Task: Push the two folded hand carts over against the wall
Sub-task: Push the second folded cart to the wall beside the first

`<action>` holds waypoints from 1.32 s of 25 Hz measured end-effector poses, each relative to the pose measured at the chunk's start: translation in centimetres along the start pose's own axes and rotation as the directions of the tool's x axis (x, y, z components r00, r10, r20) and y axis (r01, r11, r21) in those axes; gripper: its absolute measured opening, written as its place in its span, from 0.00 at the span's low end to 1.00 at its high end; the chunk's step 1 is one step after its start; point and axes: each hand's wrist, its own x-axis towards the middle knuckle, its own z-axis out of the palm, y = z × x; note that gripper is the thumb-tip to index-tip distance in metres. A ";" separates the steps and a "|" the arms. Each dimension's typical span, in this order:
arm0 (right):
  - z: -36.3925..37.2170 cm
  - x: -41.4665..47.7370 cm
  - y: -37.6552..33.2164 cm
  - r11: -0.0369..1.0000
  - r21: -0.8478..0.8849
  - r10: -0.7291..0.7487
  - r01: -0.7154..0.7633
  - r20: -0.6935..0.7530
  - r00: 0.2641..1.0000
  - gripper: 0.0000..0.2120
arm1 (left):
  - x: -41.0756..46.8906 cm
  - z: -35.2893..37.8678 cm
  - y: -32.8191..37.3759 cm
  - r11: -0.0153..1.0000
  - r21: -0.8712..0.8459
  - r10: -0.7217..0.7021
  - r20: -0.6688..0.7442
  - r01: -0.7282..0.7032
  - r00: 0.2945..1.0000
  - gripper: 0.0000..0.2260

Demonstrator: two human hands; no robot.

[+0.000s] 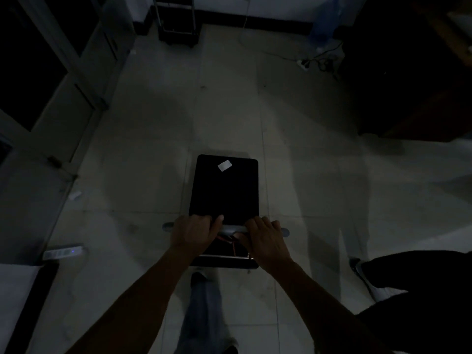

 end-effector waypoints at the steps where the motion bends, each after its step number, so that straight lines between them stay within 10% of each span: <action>1: 0.0 1.5 0.4 1.000 -0.004 -0.001 0.001 -0.004 1.000 0.23 | 1.5 -0.2 -0.4 1.000 0.005 -0.016 -0.015 0.016 1.000 0.24; 10: 1.1 16.4 3.7 0.999 -0.015 0.046 -0.045 0.051 0.998 0.24 | 15.4 0.6 -7.7 0.978 -0.197 -0.070 0.020 0.073 0.997 0.27; 18: 1.5 30.3 10.0 1.000 -0.006 0.018 -0.017 0.069 0.997 0.24 | 29.6 2.4 -11.7 0.995 -0.102 0.006 0.022 -0.004 1.000 0.19; 33: 2.2 59.3 23.0 0.998 0.063 -0.034 0.027 0.107 0.994 0.28 | 58.6 4.3 -18.6 0.995 -0.034 -0.096 -0.090 0.094 0.991 0.34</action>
